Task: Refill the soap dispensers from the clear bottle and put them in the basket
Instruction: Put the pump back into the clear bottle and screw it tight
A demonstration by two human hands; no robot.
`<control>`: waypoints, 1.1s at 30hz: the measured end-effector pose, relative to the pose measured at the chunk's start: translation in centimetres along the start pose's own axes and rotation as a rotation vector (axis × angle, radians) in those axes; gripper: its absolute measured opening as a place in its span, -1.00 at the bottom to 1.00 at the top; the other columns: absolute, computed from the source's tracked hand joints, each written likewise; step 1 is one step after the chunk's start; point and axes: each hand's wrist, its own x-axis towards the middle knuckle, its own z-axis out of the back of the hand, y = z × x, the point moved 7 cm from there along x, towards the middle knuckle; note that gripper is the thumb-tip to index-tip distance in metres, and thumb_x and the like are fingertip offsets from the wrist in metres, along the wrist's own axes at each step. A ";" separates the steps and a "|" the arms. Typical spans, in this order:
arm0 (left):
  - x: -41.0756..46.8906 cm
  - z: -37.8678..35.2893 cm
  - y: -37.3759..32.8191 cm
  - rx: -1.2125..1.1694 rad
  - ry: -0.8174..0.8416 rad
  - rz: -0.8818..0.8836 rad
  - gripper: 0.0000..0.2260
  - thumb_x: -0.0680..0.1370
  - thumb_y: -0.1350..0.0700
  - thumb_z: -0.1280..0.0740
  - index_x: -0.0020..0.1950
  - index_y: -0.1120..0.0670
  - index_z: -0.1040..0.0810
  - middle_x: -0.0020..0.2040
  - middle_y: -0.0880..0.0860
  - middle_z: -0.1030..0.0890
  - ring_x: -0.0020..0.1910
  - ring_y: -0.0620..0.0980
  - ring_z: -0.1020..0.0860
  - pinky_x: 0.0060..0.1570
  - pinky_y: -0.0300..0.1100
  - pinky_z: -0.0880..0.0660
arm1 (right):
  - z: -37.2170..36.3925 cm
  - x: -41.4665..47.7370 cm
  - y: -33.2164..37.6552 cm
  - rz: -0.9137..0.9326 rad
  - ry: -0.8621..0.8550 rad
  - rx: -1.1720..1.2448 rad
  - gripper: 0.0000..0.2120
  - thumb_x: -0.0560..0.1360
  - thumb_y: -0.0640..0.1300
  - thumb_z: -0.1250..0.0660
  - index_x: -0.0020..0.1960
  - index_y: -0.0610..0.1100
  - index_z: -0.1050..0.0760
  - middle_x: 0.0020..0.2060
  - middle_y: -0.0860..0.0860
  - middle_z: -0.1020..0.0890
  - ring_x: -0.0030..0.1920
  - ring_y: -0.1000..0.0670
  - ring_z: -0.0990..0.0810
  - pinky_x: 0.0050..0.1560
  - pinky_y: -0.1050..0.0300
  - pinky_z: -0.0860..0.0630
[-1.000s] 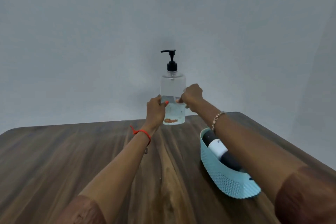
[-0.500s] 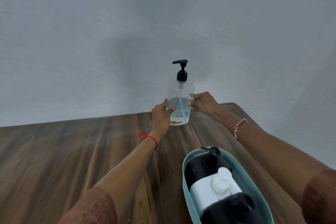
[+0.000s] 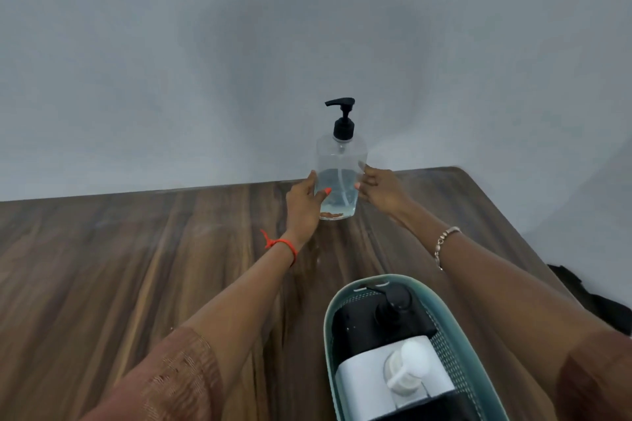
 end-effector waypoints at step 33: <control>-30.7 1.9 -3.2 -0.154 0.316 0.327 -0.67 0.64 0.18 -0.05 0.42 0.17 -0.23 0.30 0.18 -0.47 0.28 0.13 -0.46 0.30 0.07 -0.40 | 2.4 -32.3 -7.0 -0.366 -0.454 0.273 -0.76 0.58 -0.32 -0.10 0.09 -0.27 -0.53 -0.17 -0.11 -0.61 -0.21 -0.04 -0.57 -0.15 0.10 -0.54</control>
